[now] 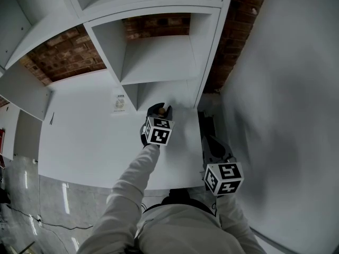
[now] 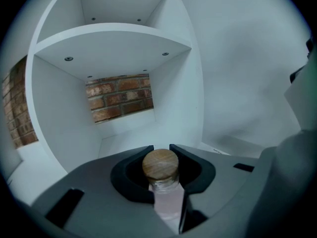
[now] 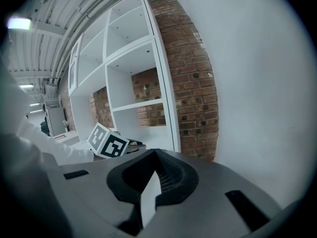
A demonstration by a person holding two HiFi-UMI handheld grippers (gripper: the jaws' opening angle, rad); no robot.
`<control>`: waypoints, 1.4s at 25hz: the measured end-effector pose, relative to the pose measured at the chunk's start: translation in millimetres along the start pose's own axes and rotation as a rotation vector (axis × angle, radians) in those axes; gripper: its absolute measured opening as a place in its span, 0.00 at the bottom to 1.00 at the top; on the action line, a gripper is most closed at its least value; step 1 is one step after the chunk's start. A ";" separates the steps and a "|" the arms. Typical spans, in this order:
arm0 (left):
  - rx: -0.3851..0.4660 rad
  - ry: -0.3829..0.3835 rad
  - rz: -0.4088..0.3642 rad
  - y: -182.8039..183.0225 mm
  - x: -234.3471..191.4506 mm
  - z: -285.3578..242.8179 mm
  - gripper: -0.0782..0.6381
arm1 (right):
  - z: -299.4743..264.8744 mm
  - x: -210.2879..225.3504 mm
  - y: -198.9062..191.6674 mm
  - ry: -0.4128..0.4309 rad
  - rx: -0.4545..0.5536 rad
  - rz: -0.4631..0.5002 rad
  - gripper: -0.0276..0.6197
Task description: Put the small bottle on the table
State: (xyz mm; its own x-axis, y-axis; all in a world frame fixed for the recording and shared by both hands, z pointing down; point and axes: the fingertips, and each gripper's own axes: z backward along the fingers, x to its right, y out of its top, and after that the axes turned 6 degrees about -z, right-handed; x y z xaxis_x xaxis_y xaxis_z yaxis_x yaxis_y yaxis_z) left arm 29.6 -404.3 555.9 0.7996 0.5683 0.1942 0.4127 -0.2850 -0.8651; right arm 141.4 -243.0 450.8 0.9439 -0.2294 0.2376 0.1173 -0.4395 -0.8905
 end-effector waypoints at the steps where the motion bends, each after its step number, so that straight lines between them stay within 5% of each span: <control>1: -0.002 0.002 -0.001 -0.9 -0.6 -0.7 0.27 | -0.1 0.0 -0.1 0.000 0.000 0.000 0.09; 35: 0.065 0.014 0.010 9.8 -4.9 -3.3 0.34 | -9.3 -3.3 -6.1 -0.001 -0.031 0.003 0.09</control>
State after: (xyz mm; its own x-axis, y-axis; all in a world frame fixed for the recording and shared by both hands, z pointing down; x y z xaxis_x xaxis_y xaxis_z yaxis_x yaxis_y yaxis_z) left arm 31.1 -412.4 548.0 0.8098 0.5546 0.1914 0.3756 -0.2395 -0.8953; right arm 134.7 -247.6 459.1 0.9446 -0.2296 0.2345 0.1051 -0.4653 -0.8789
